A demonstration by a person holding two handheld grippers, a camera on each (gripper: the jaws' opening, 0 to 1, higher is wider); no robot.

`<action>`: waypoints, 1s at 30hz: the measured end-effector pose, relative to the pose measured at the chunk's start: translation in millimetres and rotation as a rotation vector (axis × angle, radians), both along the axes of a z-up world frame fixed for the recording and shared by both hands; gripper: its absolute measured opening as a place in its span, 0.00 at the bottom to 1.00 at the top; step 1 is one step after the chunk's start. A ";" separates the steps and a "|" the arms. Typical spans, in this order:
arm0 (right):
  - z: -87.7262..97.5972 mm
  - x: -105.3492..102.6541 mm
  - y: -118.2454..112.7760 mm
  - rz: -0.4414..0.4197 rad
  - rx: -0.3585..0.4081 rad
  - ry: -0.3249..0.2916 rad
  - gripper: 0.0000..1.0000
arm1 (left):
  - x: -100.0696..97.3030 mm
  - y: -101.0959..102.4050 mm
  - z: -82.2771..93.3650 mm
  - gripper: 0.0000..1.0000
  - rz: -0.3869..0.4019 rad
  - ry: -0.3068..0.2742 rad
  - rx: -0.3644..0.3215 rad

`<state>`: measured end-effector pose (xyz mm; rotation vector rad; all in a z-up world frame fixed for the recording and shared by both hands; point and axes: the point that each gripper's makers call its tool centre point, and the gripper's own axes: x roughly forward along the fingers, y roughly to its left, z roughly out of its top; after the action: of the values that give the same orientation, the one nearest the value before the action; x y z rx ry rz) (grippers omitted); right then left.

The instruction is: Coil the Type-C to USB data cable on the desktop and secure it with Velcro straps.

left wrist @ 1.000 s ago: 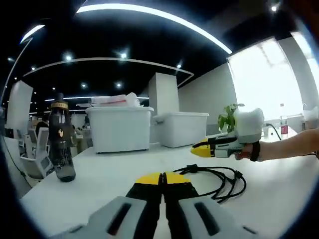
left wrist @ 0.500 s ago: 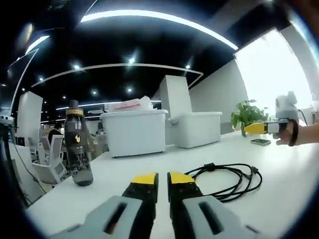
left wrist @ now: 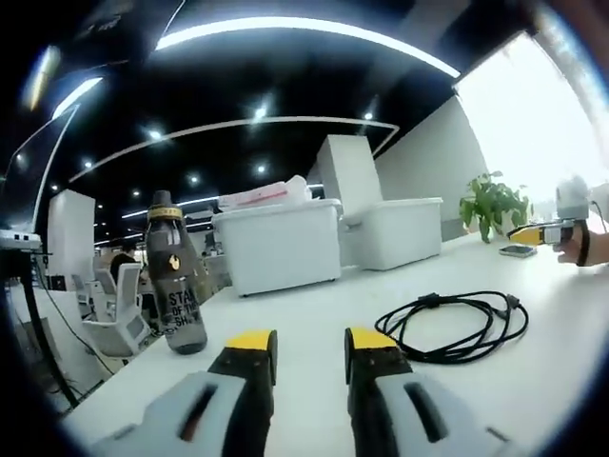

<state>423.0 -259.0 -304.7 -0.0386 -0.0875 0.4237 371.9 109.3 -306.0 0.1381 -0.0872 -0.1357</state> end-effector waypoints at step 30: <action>-4.0 -3.7 -6.8 -0.030 0.074 0.041 0.49 | -4.9 10.3 -4.4 0.36 0.059 0.014 -0.020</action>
<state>419.3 -265.8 -308.7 0.0414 -0.0618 0.3907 366.9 119.7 -310.4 0.1191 -0.0709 -0.0770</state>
